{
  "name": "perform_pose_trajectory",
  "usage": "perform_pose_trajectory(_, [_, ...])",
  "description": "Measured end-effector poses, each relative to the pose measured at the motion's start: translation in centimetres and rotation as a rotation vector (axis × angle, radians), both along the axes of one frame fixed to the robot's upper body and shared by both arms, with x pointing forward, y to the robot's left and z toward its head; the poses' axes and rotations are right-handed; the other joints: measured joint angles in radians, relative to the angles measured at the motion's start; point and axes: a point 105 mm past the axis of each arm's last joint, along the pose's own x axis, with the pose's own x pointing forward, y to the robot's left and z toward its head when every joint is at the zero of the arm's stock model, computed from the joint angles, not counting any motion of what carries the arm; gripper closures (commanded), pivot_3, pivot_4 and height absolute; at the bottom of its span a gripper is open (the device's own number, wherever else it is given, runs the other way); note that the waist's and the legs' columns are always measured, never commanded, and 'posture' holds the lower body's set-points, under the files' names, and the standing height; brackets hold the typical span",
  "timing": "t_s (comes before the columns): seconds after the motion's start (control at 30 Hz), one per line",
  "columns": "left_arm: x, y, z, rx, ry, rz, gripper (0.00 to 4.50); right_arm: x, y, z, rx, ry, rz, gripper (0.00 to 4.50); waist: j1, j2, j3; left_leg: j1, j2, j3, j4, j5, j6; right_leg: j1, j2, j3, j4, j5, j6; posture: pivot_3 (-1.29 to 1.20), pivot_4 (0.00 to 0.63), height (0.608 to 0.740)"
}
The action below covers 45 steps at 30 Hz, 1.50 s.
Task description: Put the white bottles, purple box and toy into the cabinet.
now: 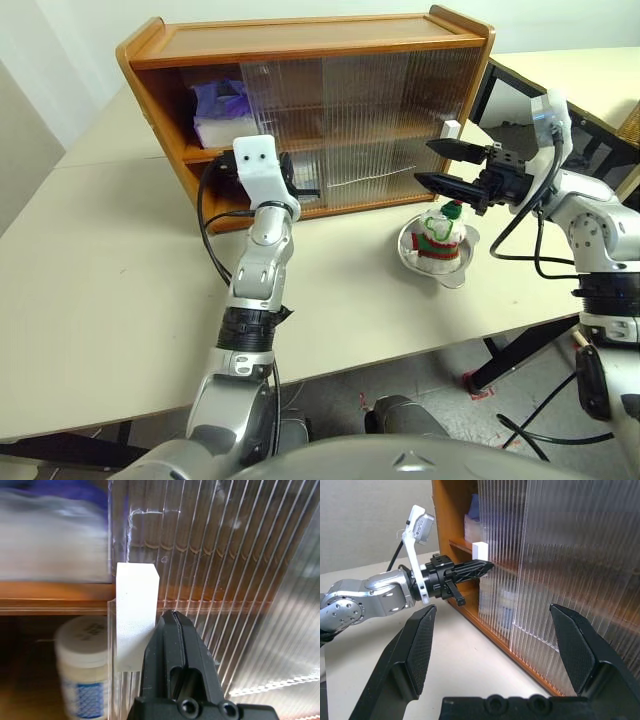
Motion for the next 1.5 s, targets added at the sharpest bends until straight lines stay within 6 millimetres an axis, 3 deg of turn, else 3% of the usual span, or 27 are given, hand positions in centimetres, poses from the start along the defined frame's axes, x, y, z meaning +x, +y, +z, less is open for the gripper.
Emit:
perform_pose_trajectory(0.4, [-0.8,6.2,-0.3,0.041,0.012,0.153,4.47,0.3,0.3,0.1,0.006,-0.005,0.022,0.00,0.016,0.000,0.001,0.010,0.000,-0.002,-0.003,-0.003,-0.006,0.005,0.000,0.001,0.000,0.002,-0.003,-0.08,0.000,0.740])
perform_pose_trajectory(0.67, [-1.0,8.1,-0.1,0.050,0.003,0.206,4.47,0.4,0.7,0.0,0.005,-0.003,0.036,0.00,0.035,0.001,0.001,0.009,0.000,-0.003,-0.004,-0.003,-0.007,0.004,0.000,0.001,0.000,0.002,-0.004,-0.07,0.000,0.740])
perform_pose_trajectory(1.4, [-1.1,8.7,-0.1,0.045,-0.004,0.233,4.47,0.6,0.6,-0.2,0.005,0.001,0.031,0.00,0.039,0.001,0.002,0.009,0.000,-0.004,-0.007,-0.004,-0.008,0.001,0.001,0.002,0.000,0.004,-0.007,-0.09,0.000,0.740])
perform_pose_trajectory(1.5, [-0.7,6.8,-0.2,0.004,-0.005,0.057,3.88,0.7,0.6,-0.3,0.005,0.000,0.026,0.00,0.045,0.001,0.002,0.008,0.000,-0.004,-0.007,-0.007,-0.013,0.000,0.000,0.002,0.000,0.004,-0.007,-0.09,0.000,0.740])
